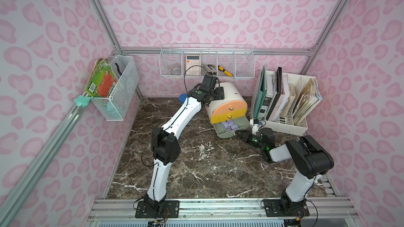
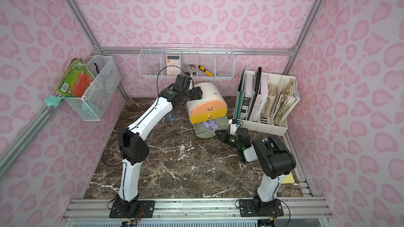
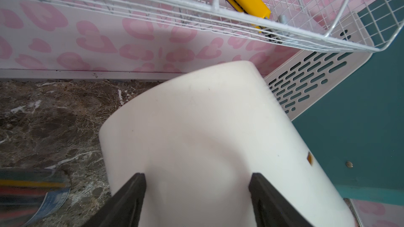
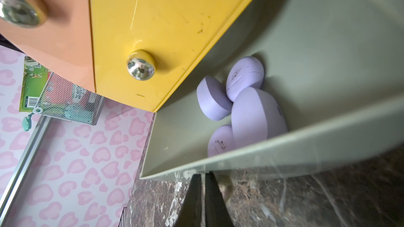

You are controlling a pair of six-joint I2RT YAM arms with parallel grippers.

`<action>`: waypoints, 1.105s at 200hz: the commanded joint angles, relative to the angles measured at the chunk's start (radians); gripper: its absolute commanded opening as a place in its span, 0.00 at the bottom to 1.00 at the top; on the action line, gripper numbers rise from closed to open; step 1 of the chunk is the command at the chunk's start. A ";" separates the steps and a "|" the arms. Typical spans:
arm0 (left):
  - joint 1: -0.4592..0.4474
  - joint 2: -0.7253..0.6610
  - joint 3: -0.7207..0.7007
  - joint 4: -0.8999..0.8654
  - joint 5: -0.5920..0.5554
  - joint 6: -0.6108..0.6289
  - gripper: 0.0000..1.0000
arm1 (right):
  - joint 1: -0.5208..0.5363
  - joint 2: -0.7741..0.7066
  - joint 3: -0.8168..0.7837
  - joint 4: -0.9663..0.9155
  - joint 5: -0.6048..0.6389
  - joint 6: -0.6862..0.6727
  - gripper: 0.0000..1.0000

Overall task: Put the bluetooth earphones in the drawer according to color
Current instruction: Close the drawer in the storage box.

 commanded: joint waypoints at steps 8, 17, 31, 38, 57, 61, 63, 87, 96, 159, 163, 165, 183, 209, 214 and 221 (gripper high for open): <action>-0.003 0.019 -0.023 -0.220 0.035 0.023 0.78 | 0.029 0.056 0.036 0.147 0.053 0.057 0.09; -0.003 0.017 -0.024 -0.221 0.037 0.022 0.78 | 0.036 0.076 0.045 0.168 0.060 0.069 0.09; -0.003 0.014 -0.029 -0.220 0.038 0.022 0.78 | 0.048 0.105 0.061 0.191 0.070 0.084 0.08; -0.003 0.013 -0.032 -0.219 0.040 0.022 0.78 | 0.050 0.115 0.068 0.205 0.075 0.089 0.08; -0.003 0.008 -0.046 -0.214 0.042 0.022 0.78 | 0.049 0.144 0.079 0.244 0.092 0.099 0.08; -0.002 0.005 -0.048 -0.214 0.043 0.020 0.78 | 0.048 0.150 0.083 0.250 0.096 0.101 0.08; -0.003 0.005 -0.051 -0.214 0.044 0.020 0.78 | 0.048 0.152 0.084 0.253 0.099 0.101 0.08; -0.004 -0.008 -0.069 -0.207 0.052 0.015 0.78 | 0.057 0.183 0.117 0.267 0.129 0.103 0.07; -0.003 -0.013 -0.076 -0.203 0.054 0.012 0.78 | 0.062 0.199 0.131 0.268 0.142 0.102 0.07; -0.004 -0.032 -0.101 -0.200 0.072 0.003 0.77 | 0.078 0.288 0.212 0.283 0.189 0.128 0.04; -0.005 -0.032 -0.102 -0.199 0.073 0.002 0.77 | 0.078 0.289 0.217 0.280 0.190 0.128 0.04; -0.005 -0.033 -0.102 -0.198 0.075 0.001 0.77 | 0.078 0.290 0.219 0.279 0.191 0.128 0.04; -0.007 -0.040 -0.106 -0.198 0.079 -0.005 0.77 | 0.083 0.292 0.236 0.257 0.200 0.122 0.04; -0.011 -0.055 -0.115 -0.199 0.090 -0.016 0.77 | 0.092 0.299 0.253 0.242 0.205 0.121 0.03; -0.012 -0.059 -0.117 -0.199 0.092 -0.018 0.77 | 0.093 0.301 0.255 0.242 0.205 0.122 0.03; -0.013 -0.065 -0.120 -0.198 0.096 -0.020 0.77 | 0.095 0.302 0.259 0.239 0.209 0.123 0.03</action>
